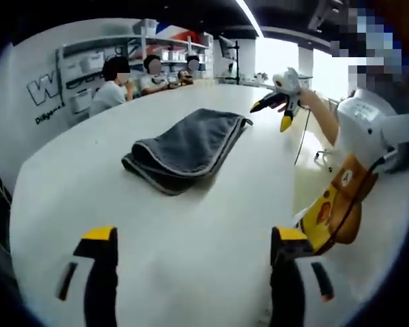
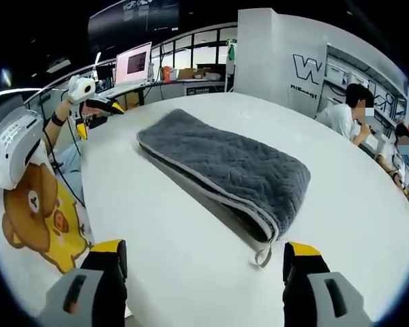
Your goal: Fold the towel on the table until its edges align and the towel forms a compact rectangular stack.
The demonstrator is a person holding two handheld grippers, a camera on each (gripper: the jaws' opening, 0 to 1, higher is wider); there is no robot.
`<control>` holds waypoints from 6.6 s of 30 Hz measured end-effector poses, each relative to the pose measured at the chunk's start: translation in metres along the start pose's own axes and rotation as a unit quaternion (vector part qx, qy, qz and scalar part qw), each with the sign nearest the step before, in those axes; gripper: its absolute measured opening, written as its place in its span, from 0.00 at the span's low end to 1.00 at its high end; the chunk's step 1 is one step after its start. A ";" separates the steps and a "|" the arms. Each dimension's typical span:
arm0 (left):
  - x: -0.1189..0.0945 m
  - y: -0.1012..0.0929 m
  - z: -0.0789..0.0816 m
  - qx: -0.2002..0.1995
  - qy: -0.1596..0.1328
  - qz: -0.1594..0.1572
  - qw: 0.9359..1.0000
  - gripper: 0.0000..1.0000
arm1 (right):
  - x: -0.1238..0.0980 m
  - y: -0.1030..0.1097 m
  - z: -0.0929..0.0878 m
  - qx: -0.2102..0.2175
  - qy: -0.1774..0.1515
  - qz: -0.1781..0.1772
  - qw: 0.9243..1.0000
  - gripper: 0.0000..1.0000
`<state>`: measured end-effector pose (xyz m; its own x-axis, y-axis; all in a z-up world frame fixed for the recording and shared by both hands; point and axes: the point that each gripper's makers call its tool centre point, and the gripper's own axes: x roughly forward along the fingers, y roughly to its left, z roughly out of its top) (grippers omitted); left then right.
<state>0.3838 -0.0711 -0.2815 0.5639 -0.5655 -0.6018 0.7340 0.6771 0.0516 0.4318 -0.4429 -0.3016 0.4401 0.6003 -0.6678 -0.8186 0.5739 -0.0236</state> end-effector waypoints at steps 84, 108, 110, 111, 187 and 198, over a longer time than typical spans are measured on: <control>0.153 0.099 0.091 -0.174 -0.027 -0.137 0.975 0.27 | -0.018 -0.007 -0.015 0.012 -0.017 -0.017 1.000 0.99; 0.157 0.099 0.079 -0.162 -0.020 -0.129 0.978 0.07 | -0.017 -0.002 -0.015 0.009 -0.017 -0.014 1.000 0.99; 0.155 0.098 0.081 -0.148 -0.020 -0.125 0.981 0.07 | -0.018 -0.002 -0.016 0.009 -0.017 -0.015 1.000 0.99; 0.154 0.097 0.082 -0.144 -0.020 -0.125 0.981 0.06 | -0.018 -0.002 -0.016 0.009 -0.018 -0.015 1.000 0.99; 0.175 0.152 0.082 -0.141 0.028 -0.057 0.988 0.07 | -0.024 0.000 -0.024 0.021 -0.021 -0.021 0.999 0.99; 0.172 0.154 0.083 -0.148 0.019 -0.048 0.988 0.12 | -0.025 0.001 -0.024 0.021 -0.023 -0.022 0.999 0.99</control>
<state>0.6252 -0.1031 -0.3106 0.4783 -0.6197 -0.6223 0.6376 0.7323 -0.2391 0.4113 -0.4707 -0.3029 0.4928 0.5980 -0.6321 -0.7821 0.6229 -0.0205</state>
